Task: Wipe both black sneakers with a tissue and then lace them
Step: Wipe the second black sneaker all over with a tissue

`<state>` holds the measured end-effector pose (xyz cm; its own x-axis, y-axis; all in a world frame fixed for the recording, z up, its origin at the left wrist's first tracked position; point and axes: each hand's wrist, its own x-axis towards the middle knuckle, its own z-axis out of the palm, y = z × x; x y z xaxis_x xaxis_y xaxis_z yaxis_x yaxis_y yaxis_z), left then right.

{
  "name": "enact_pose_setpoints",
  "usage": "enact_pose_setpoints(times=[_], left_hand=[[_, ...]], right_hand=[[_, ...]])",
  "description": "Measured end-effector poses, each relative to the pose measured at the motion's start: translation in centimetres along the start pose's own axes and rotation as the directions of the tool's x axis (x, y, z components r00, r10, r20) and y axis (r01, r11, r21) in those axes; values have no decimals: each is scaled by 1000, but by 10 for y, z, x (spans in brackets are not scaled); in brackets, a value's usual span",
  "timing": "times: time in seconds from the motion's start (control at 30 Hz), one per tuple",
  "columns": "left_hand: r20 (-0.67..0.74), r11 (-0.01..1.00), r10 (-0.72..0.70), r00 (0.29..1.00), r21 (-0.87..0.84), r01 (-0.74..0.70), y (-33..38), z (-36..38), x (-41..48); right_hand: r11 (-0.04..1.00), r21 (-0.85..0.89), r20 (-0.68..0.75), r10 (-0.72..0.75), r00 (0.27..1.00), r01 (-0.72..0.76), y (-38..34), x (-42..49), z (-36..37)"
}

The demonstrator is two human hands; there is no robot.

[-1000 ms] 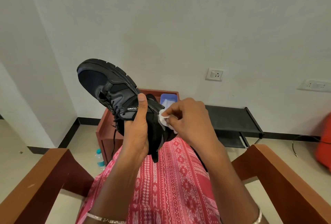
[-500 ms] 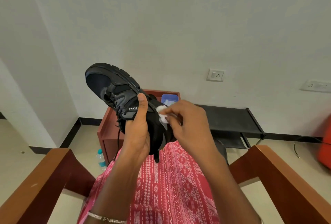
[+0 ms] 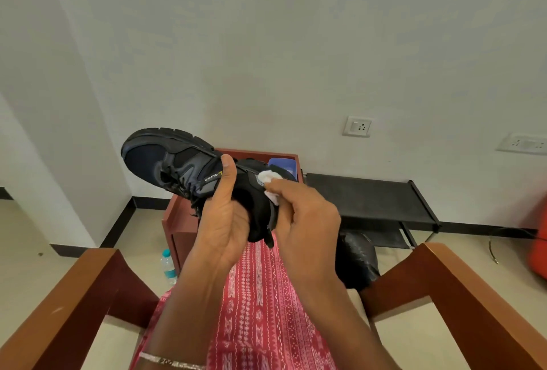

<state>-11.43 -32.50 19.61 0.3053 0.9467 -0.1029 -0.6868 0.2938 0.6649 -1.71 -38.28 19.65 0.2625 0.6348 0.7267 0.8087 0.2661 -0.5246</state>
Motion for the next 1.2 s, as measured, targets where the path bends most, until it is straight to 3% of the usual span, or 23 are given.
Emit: enact_pose_setpoints(times=[0.13,0.3,0.43,0.53,0.73,0.83,0.93,1.2], left_hand=[[80,999,-30,996,16,29,-2,-2,1],[122,999,-25,992,-29,29,-9,5,-1],[62,998,67,996,12,-68,-13,7,0],[38,996,78,996,35,-79,-11,3,3],[-41,998,-49,998,38,51,-2,-7,11],[-84,999,12,996,43,-8,-8,-9,14],[-40,999,41,998,18,-40,-12,-6,12],[-143,994,-63,988,79,74,-8,-14,17]], right_hand=[[990,141,12,-27,1000,25,-19,-6,-5],[987,102,61,-133,989,127,-25,9,1],[994,104,74,-24,997,17,-11,17,7],[990,136,37,-36,999,31,-9,8,-1],[986,87,48,-149,988,145,-1,-33,-3],[986,29,40,-165,985,164,0,-19,2],[990,-27,29,-138,990,138,-4,1,5],[988,29,144,-155,977,153,-11,-30,-7]])
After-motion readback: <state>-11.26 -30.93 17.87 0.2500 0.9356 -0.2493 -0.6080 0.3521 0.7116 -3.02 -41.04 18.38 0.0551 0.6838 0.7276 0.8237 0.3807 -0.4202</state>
